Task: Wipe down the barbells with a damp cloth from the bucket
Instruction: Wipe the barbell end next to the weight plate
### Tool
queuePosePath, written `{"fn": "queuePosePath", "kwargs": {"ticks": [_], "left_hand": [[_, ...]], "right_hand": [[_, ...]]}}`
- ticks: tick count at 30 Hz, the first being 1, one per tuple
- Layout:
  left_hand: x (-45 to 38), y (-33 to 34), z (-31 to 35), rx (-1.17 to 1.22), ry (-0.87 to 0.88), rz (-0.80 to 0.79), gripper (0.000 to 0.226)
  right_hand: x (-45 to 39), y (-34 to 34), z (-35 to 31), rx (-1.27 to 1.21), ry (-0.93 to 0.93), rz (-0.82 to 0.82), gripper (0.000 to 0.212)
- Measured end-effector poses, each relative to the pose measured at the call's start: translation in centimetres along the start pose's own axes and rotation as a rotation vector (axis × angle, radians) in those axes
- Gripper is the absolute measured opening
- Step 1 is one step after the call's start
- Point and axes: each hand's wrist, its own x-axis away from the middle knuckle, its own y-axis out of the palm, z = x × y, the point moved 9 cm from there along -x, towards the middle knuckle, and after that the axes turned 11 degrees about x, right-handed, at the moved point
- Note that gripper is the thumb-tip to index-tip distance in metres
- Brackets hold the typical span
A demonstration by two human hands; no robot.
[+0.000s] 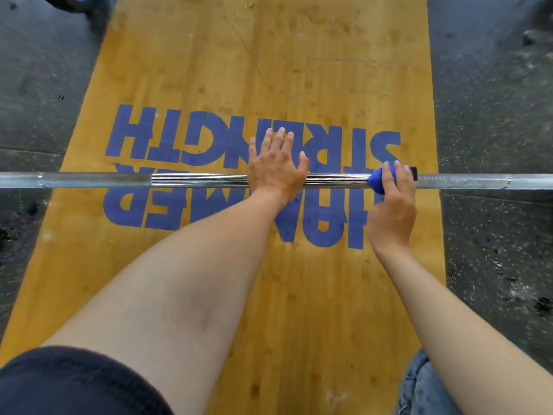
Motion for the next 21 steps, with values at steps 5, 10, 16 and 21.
{"fn": "queuePosePath", "kwargs": {"ticks": [5, 10, 16, 21], "left_hand": [[-2.5, -0.4, 0.2, 0.016, -0.009, -0.028, 0.064], [-5.3, -0.6, 0.3, 0.011, -0.009, -0.034, 0.064], [-8.8, -1.1, 0.3, 0.02, -0.012, -0.033, 0.066], [-12.2, -1.7, 0.4, 0.019, 0.007, -0.018, 0.068]], "right_hand": [[-0.6, 1.2, -4.8, 0.043, -0.453, 0.034, 0.064], [-4.1, 1.5, -1.7, 0.005, -0.046, 0.067, 0.069], [-7.2, 2.3, -2.9, -0.021, -0.126, 0.063, 0.074], [-9.4, 3.3, -6.6, -0.015, -0.236, 0.087, 0.069]]}}
